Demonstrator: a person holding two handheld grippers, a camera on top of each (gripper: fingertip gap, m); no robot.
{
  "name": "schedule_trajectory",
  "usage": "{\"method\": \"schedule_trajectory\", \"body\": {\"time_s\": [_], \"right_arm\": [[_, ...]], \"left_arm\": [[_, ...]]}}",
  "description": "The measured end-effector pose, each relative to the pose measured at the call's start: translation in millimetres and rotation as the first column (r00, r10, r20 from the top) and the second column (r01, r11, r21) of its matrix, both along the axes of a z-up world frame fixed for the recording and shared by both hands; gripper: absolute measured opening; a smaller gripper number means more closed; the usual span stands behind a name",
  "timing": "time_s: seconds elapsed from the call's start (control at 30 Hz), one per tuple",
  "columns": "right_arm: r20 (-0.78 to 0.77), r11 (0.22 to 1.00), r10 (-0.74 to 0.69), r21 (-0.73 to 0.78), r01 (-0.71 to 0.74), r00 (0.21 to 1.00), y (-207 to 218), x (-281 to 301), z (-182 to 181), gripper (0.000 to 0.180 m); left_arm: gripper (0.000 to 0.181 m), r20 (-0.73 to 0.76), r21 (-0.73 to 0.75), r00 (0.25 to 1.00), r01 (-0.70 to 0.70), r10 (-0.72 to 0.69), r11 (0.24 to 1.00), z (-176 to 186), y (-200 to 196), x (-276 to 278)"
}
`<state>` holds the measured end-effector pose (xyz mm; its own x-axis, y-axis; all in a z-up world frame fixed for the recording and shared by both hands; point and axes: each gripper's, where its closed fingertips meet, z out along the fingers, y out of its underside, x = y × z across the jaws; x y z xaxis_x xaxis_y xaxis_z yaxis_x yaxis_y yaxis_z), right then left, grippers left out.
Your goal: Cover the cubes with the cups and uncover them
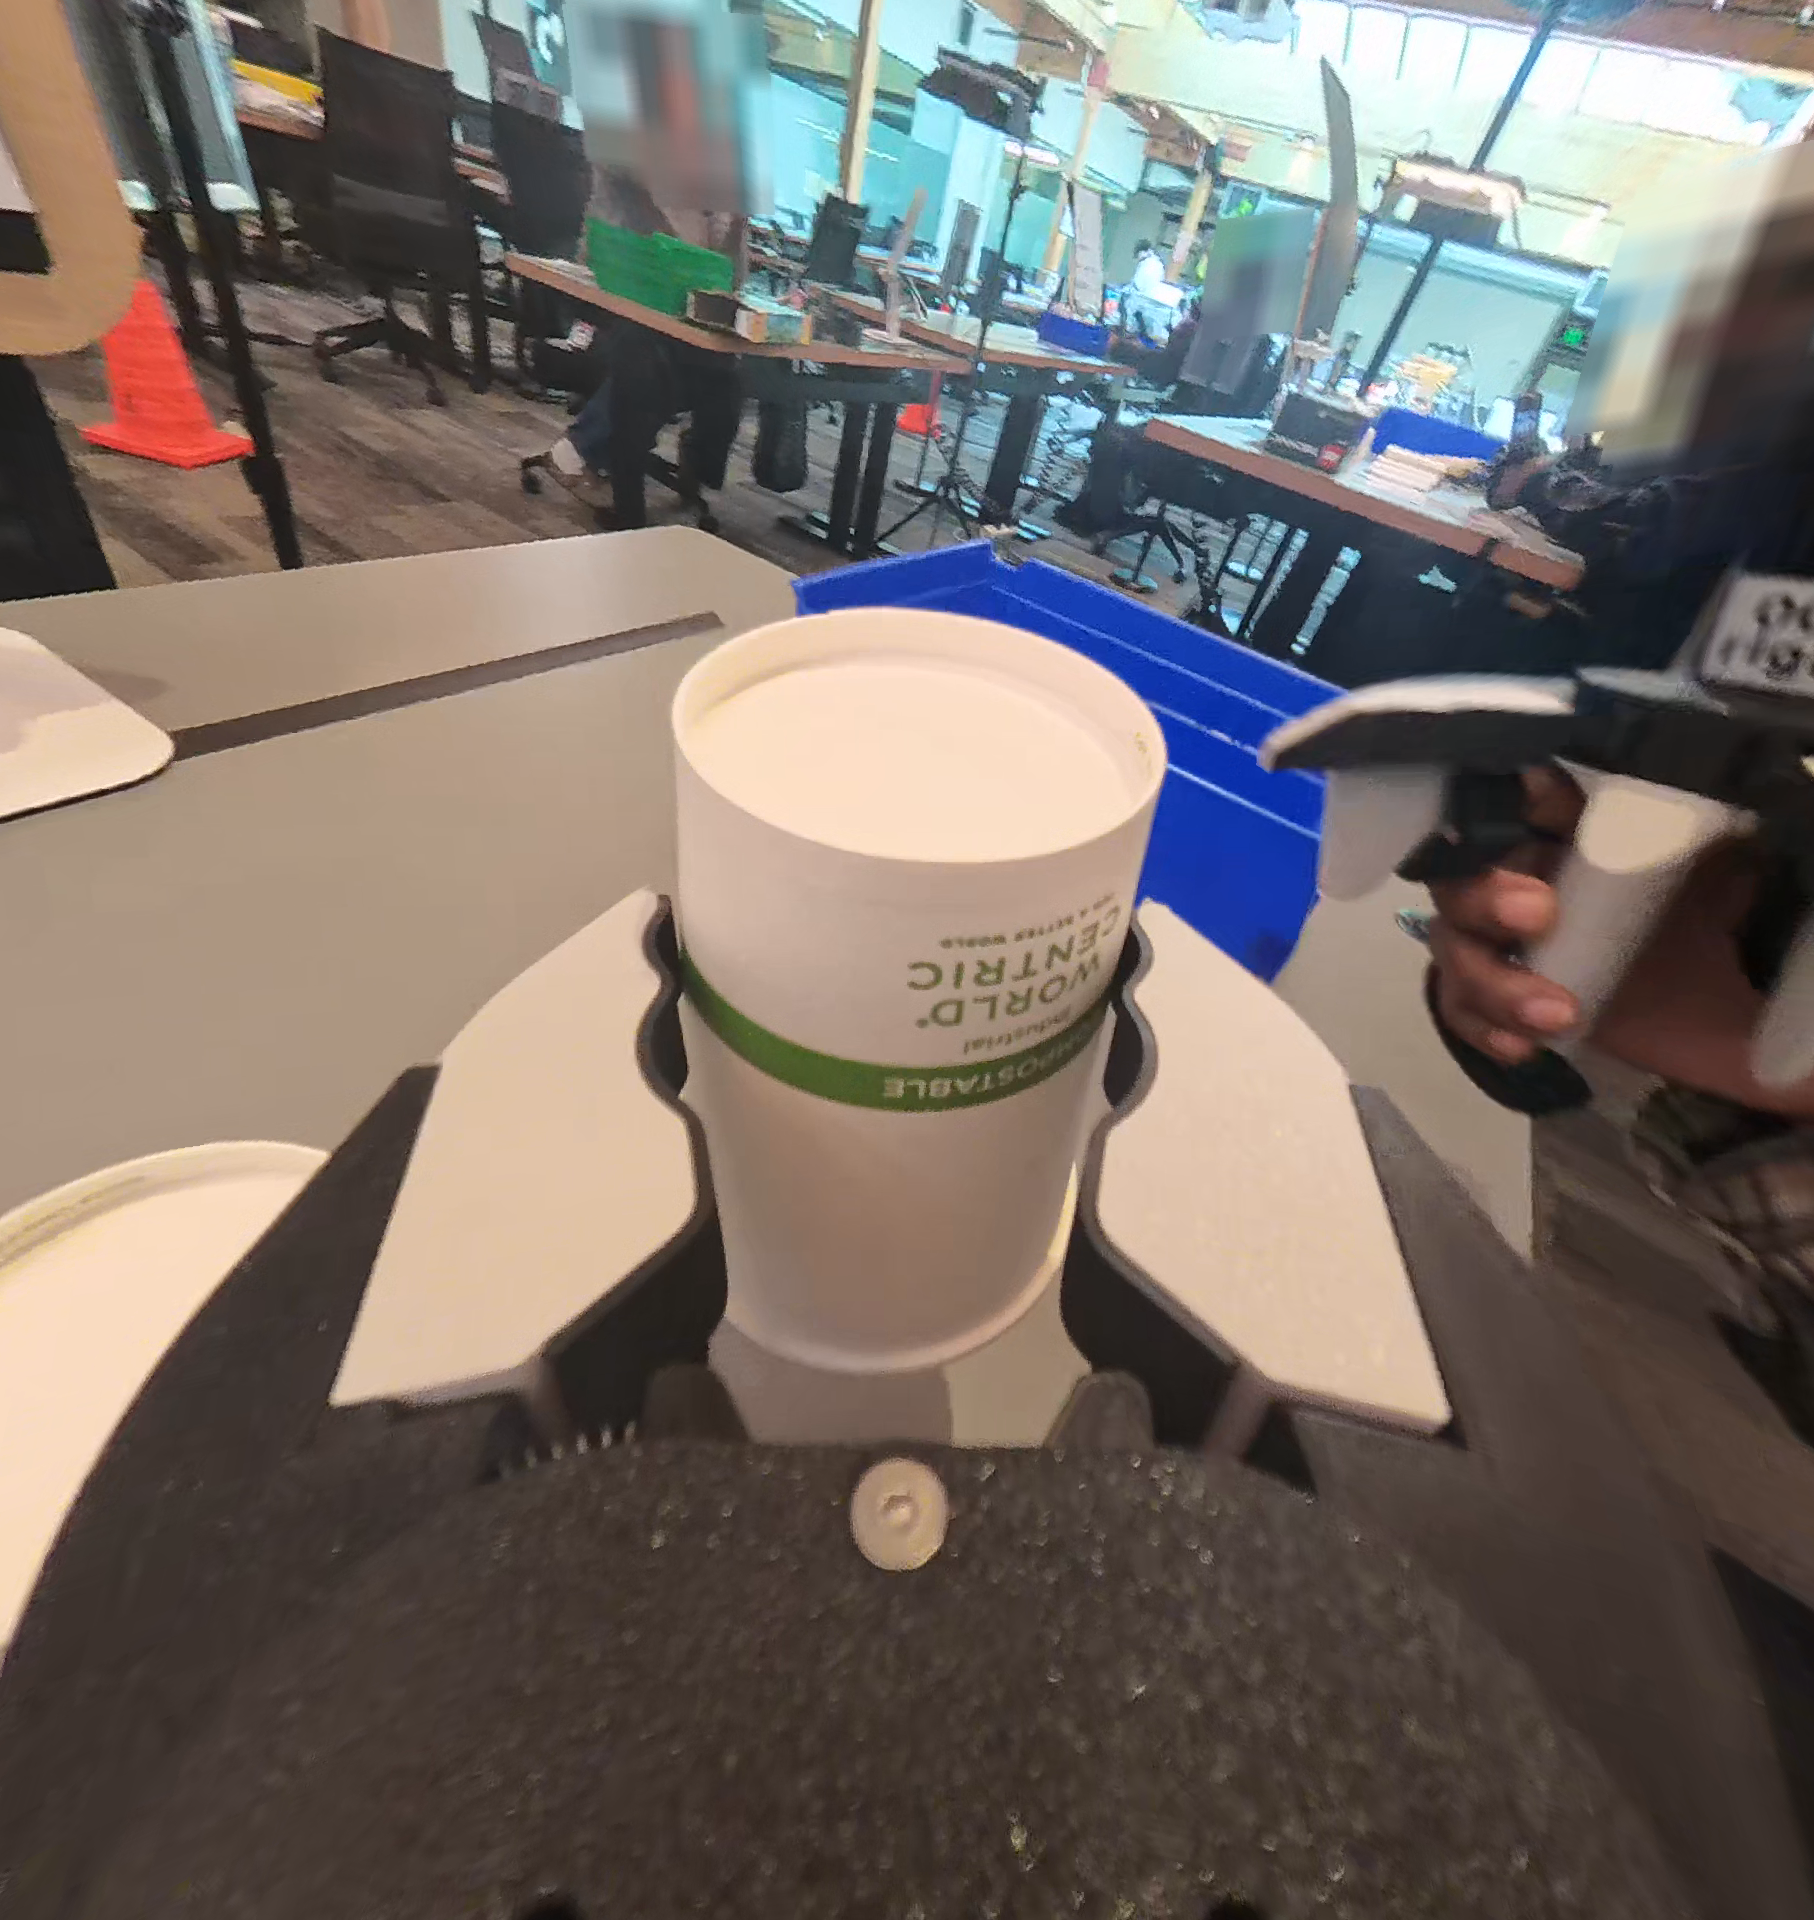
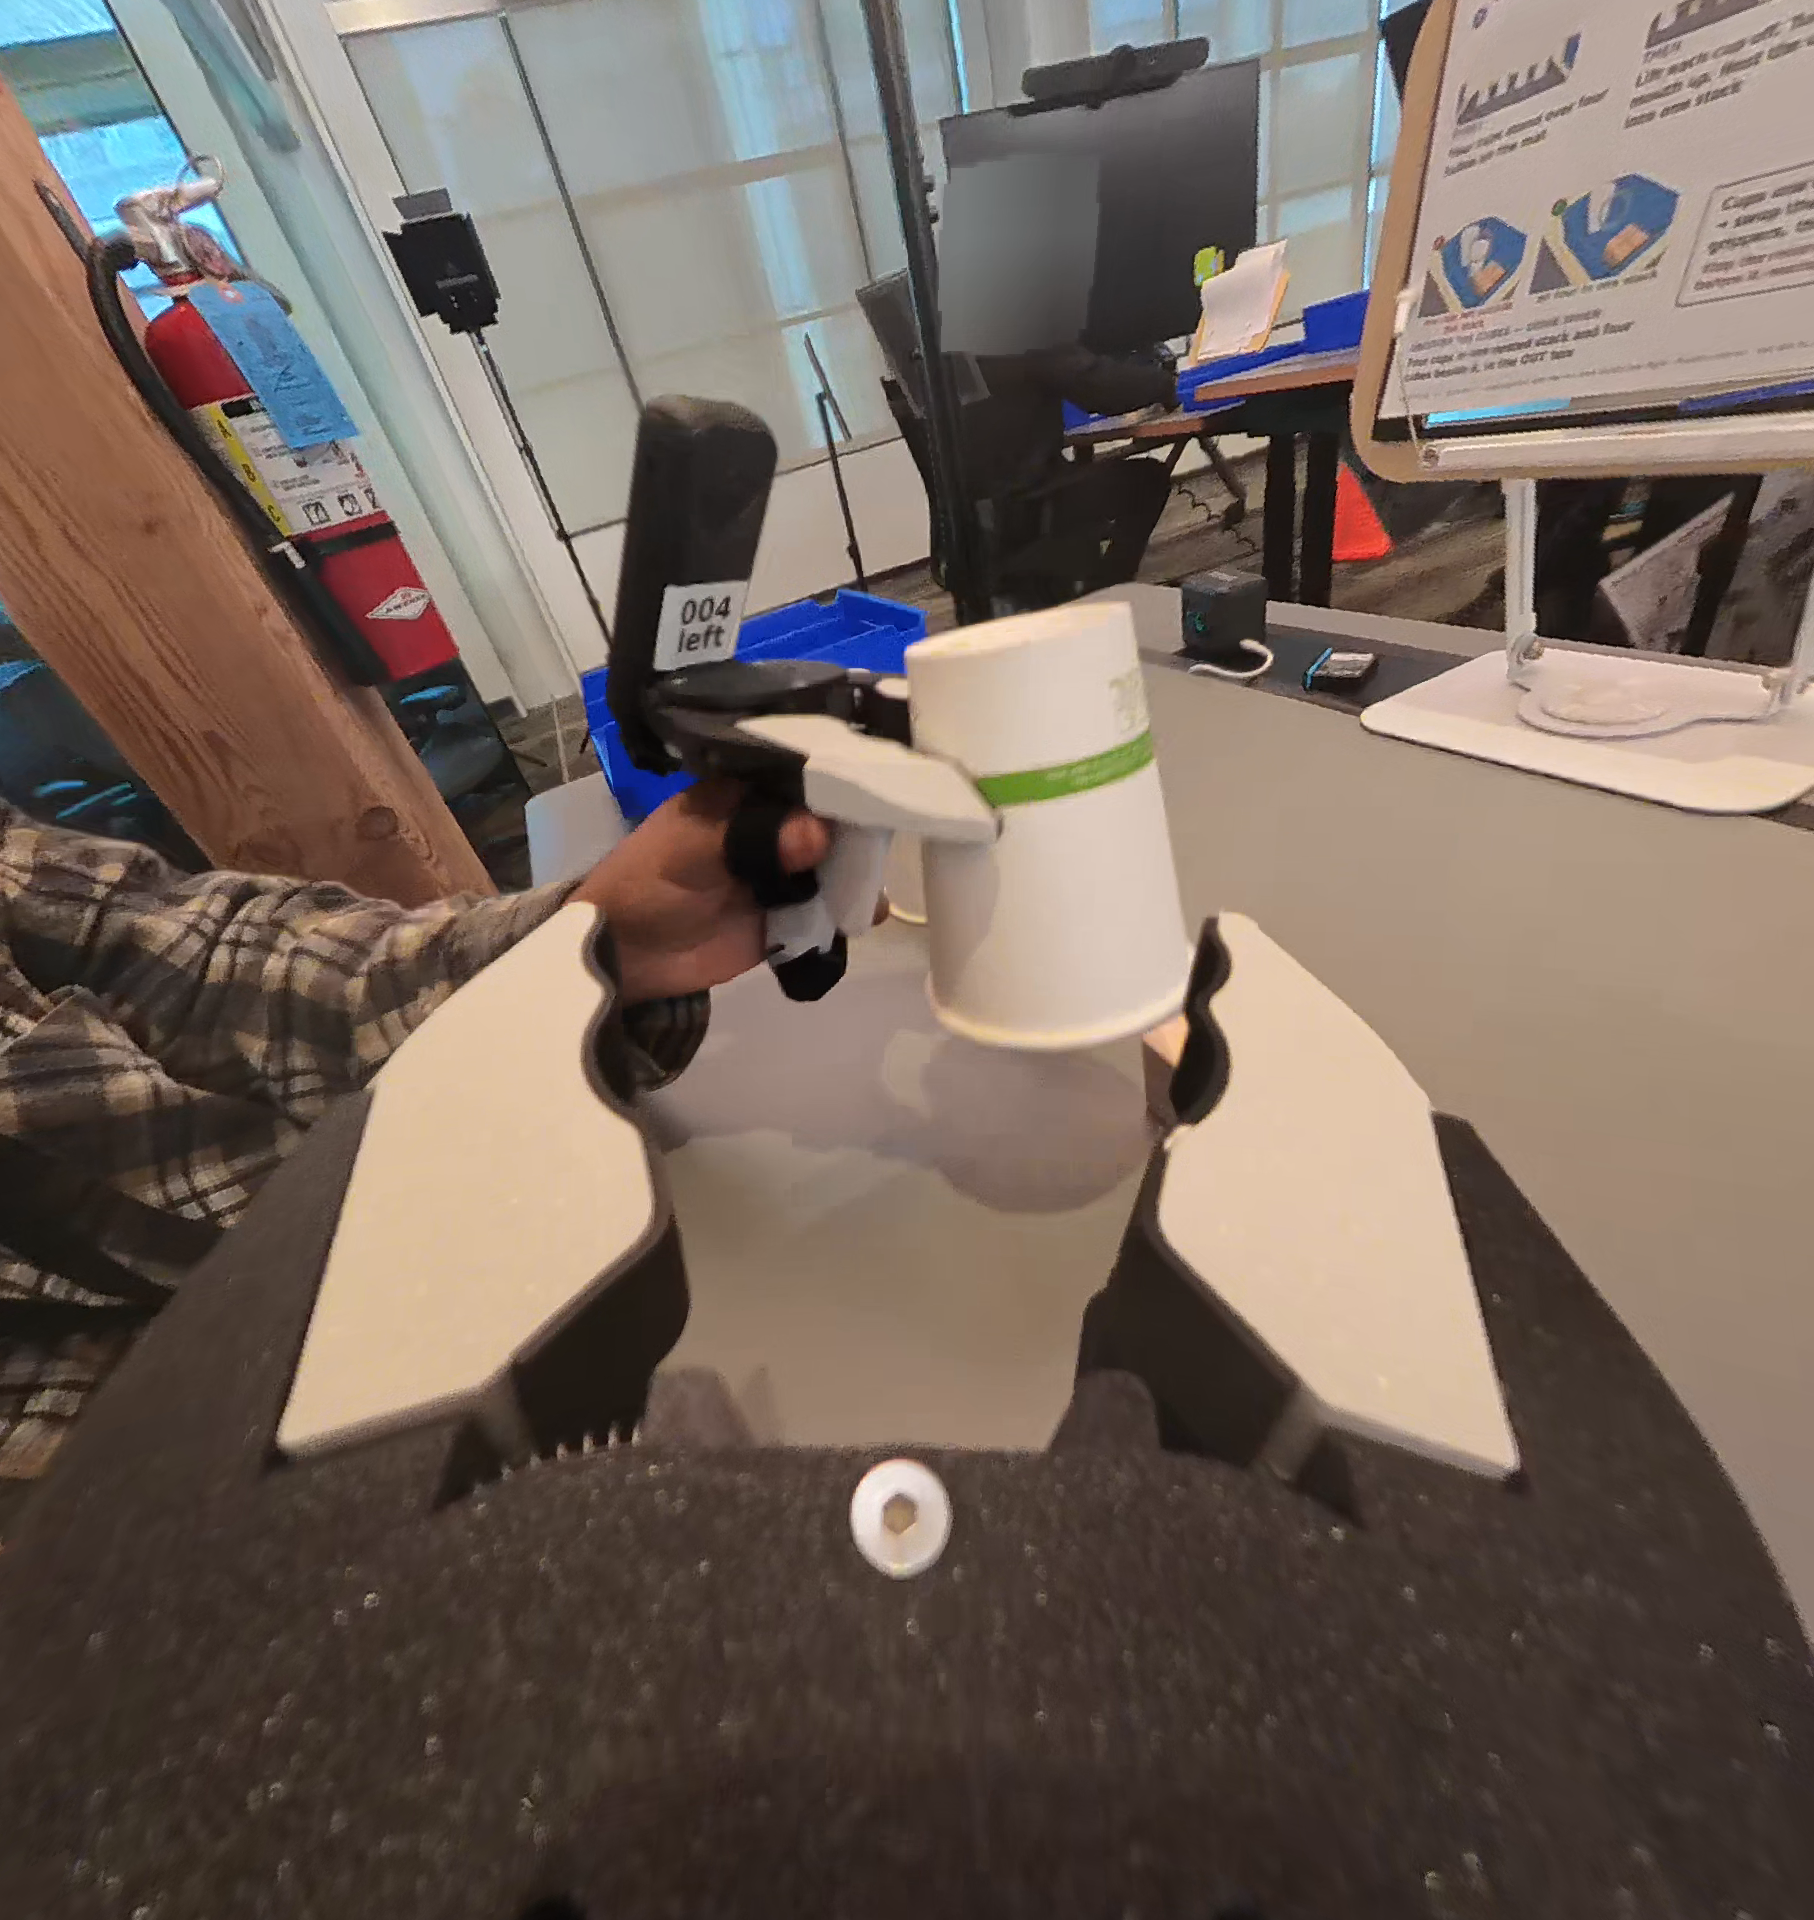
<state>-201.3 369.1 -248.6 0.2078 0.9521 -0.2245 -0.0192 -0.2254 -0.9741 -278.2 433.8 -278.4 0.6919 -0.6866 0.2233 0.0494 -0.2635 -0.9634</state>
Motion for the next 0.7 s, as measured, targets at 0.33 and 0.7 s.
{"method": "schedule_trajectory", "body": {"time_s": [0.33, 0.7], "right_arm": [[0.131, 0.994, 0.112, -0.004, -0.113, 0.985, 26.2, -68.9, 13.8, 0.102], [0.131, 0.983, 0.184, -0.045, -0.18, 0.974, 25.5, -80.0, 7.2, 0.077]], "left_arm": [[0.079, -0.095, 0.035, 0.991, 0.103, -0.099, 0.994, 0.8, -22.5, 22.5], [0.079, -0.092, 0.086, 0.986, 0.146, -0.138, 0.986, 14.3, -31.4, 25.5]]}}
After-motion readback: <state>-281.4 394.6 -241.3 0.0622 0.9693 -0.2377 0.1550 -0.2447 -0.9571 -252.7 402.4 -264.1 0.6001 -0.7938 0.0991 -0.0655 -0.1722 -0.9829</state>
